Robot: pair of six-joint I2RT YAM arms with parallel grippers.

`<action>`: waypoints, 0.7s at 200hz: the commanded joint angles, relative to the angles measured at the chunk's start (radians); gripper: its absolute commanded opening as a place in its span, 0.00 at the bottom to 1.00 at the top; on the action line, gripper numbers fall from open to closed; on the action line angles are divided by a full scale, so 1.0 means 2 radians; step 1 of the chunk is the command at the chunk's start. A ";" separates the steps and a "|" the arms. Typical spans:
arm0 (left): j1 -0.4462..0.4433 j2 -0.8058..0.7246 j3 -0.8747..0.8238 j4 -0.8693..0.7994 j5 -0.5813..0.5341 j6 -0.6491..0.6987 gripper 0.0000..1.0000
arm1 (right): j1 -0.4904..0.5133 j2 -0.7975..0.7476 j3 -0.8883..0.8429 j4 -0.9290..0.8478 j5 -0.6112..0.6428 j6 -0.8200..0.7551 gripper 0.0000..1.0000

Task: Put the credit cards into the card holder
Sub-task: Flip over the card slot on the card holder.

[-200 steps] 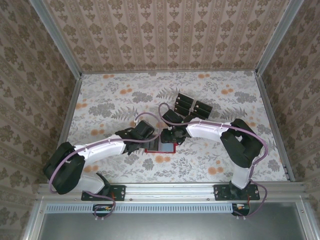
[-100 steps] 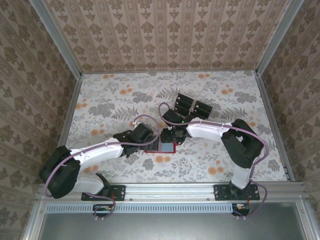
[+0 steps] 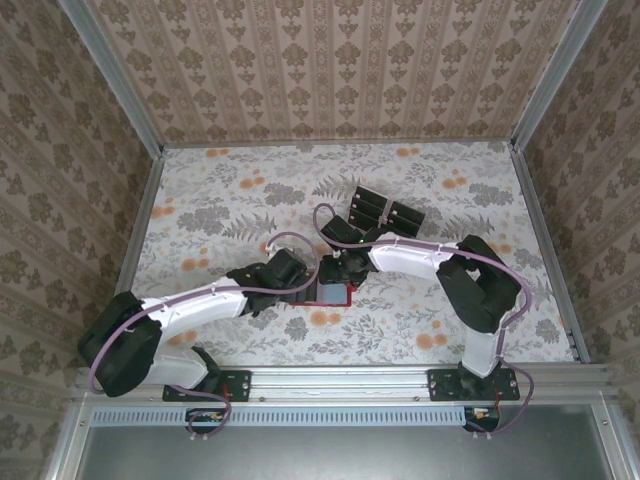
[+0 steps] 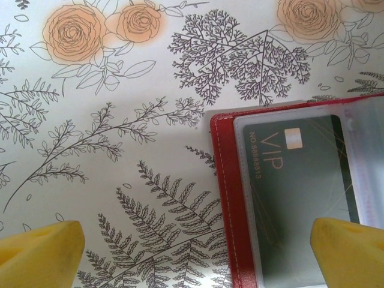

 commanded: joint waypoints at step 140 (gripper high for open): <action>-0.041 -0.037 -0.060 0.109 0.016 0.015 1.00 | -0.001 0.034 0.010 0.040 -0.059 0.044 0.45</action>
